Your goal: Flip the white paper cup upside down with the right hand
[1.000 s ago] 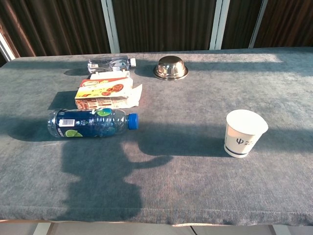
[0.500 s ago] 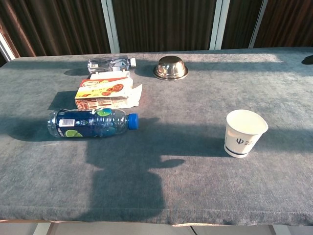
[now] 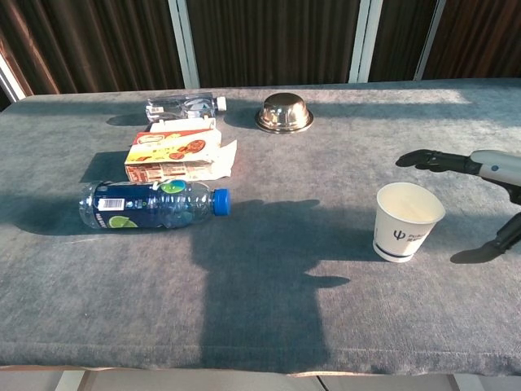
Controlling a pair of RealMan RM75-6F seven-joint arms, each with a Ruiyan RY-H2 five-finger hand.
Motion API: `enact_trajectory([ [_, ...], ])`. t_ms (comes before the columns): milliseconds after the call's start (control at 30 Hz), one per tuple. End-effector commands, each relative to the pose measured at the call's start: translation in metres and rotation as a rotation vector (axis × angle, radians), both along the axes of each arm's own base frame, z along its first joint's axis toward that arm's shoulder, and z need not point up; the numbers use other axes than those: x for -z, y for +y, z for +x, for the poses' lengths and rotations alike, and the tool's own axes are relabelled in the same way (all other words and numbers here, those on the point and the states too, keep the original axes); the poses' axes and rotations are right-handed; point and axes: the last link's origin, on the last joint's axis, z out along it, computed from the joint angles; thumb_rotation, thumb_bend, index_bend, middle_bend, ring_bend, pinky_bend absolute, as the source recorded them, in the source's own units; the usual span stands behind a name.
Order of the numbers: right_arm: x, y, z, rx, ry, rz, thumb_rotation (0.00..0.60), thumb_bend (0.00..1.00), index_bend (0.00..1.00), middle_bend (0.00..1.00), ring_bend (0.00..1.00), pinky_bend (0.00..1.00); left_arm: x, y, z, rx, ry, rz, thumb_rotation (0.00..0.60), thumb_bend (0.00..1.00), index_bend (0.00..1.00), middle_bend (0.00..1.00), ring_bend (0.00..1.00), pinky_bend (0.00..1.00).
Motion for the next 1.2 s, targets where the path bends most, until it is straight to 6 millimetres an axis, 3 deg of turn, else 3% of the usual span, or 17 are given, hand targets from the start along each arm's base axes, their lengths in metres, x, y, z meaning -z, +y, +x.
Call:
enact_trajectory([
  [33, 0.009, -0.006, 0.005, -0.011, -0.021, -0.010, 0.600, 0.13, 0.15, 0.13, 0.10, 0.19, -0.001, 0.000, 0.000, 0.001, -0.002, 0.001, 0.600, 0.39, 0.23, 0.11, 0.08, 0.39],
  [300, 0.027, -0.014, 0.011, -0.021, -0.085, -0.053, 0.600, 0.14, 0.36, 0.28, 0.30, 0.36, -0.002, 0.000, -0.001, 0.000, -0.009, 0.004, 0.600, 0.39, 0.23, 0.11, 0.08, 0.39],
  [500, 0.033, -0.019, 0.010, -0.029, -0.111, -0.115, 0.600, 0.23, 0.53, 0.41, 0.46, 0.52, -0.003, 0.000, -0.001, -0.001, -0.012, 0.005, 0.600, 0.39, 0.23, 0.11, 0.08, 0.39],
  [633, 0.033, -0.023, 0.008, -0.032, -0.119, -0.163, 0.600, 0.27, 0.59, 0.45, 0.51, 0.57, -0.004, 0.000, -0.001, -0.003, -0.015, 0.006, 0.600, 0.39, 0.23, 0.11, 0.08, 0.39],
  [867, 0.020, -0.024, 0.009, -0.094, -0.103, -0.271, 0.600, 0.27, 0.62, 0.47, 0.52, 0.58, -0.004, 0.000, -0.001, -0.004, -0.013, 0.006, 0.600, 0.39, 0.23, 0.11, 0.08, 0.39],
  [1000, 0.004, -0.019, 0.014, -0.208, 0.061, -0.374, 0.600, 0.27, 0.60, 0.47, 0.52, 0.58, -0.004, 0.000, -0.002, -0.006, -0.014, 0.006, 0.600, 0.39, 0.23, 0.11, 0.08, 0.39],
  [1200, -0.017, -0.012, 0.024, -0.412, 0.517, -0.557, 0.600, 0.27, 0.59, 0.47, 0.52, 0.58, -0.003, 0.000, -0.001, -0.006, -0.010, 0.002, 0.600, 0.39, 0.23, 0.11, 0.08, 0.39],
])
